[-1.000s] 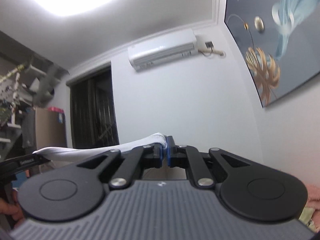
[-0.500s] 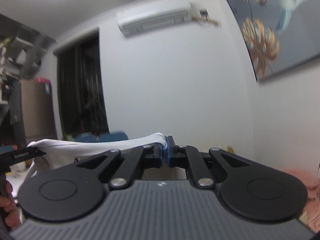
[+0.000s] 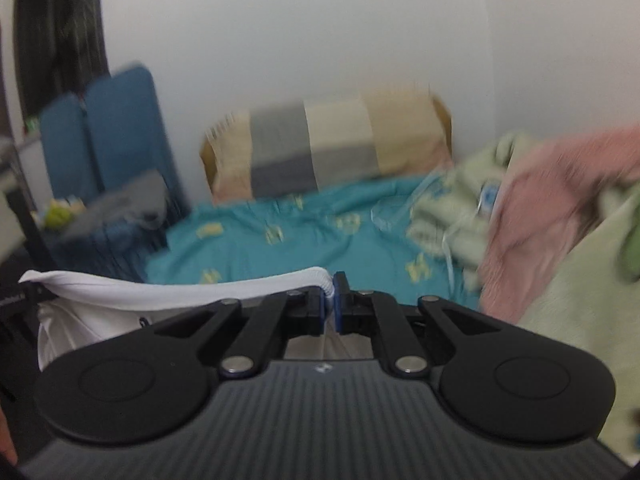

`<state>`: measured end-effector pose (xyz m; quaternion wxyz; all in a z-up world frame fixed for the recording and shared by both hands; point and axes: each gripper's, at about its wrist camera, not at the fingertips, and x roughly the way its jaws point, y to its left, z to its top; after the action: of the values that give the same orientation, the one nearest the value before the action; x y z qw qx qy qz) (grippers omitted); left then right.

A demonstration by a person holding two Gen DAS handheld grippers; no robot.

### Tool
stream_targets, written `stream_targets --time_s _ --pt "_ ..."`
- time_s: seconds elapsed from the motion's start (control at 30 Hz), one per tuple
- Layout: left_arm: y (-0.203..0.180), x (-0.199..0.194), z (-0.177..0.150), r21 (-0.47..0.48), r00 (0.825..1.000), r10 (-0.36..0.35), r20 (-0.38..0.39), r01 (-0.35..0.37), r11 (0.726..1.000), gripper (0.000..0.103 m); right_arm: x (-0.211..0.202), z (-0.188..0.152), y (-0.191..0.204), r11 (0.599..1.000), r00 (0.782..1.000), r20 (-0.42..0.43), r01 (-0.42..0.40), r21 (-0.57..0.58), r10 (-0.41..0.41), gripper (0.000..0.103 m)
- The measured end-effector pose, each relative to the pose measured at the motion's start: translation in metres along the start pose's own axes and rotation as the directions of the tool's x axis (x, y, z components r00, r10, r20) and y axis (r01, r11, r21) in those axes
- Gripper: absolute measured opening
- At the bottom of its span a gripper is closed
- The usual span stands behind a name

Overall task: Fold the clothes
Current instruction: 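Lift the T-shirt high with both tools and lay it flat on the bed, then open both tools and release the spread T-shirt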

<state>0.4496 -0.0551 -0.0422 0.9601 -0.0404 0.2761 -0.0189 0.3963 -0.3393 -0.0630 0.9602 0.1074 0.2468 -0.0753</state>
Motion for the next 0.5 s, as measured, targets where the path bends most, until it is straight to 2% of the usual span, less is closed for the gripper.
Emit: stream_targets --time_s 0.1,0.17,0.23,0.27,0.33,0.37,0.4,0.43,0.47,0.5 --pt "0.004 0.075 -0.032 0.015 0.996 0.013 -0.091 -0.012 1.0 0.014 0.082 -0.032 -0.009 1.0 0.996 -0.087 0.013 -0.002 -0.013 0.008" --pt "0.009 0.107 -0.046 0.018 0.991 0.019 -0.129 -0.017 1.0 0.015 0.106 -0.047 -0.014 1.0 0.992 -0.125 0.006 0.003 -0.006 0.008" --pt "0.013 0.124 -0.053 0.023 0.987 0.017 -0.159 -0.014 1.0 0.023 0.116 -0.054 -0.02 1.0 0.989 -0.149 -0.014 0.025 0.017 0.009" --pt "0.011 0.129 -0.053 0.022 0.985 0.018 -0.171 -0.014 1.0 0.029 0.118 -0.056 -0.023 0.999 0.986 -0.163 -0.029 0.043 0.035 0.01" --pt "0.015 0.132 -0.049 0.017 0.983 0.002 -0.185 0.001 1.0 0.053 0.12 -0.055 -0.027 0.995 0.979 -0.192 -0.06 0.075 0.073 0.017" --pt "0.018 0.128 -0.046 0.012 0.982 -0.01 -0.19 0.013 1.0 0.059 0.118 -0.054 -0.028 0.994 0.975 -0.205 -0.071 0.085 0.087 0.032" --pt "0.022 0.123 -0.045 0.006 0.981 -0.019 -0.193 0.021 1.0 0.073 0.114 -0.053 -0.028 0.992 0.973 -0.211 -0.08 0.094 0.098 0.048" --pt "0.025 0.112 -0.042 0.001 0.981 -0.024 -0.19 0.024 1.0 0.088 0.108 -0.052 -0.028 0.991 0.972 -0.208 -0.088 0.105 0.108 0.054" --pt "0.026 0.098 -0.041 0.0 0.983 -0.025 -0.184 0.025 1.0 0.092 0.1 -0.051 -0.028 0.989 0.972 -0.202 -0.099 0.114 0.121 0.06" --pt "0.028 0.086 -0.041 0.005 0.983 -0.023 -0.179 0.024 1.0 0.095 0.091 -0.049 -0.027 0.987 0.971 -0.199 -0.108 0.117 0.13 0.06"
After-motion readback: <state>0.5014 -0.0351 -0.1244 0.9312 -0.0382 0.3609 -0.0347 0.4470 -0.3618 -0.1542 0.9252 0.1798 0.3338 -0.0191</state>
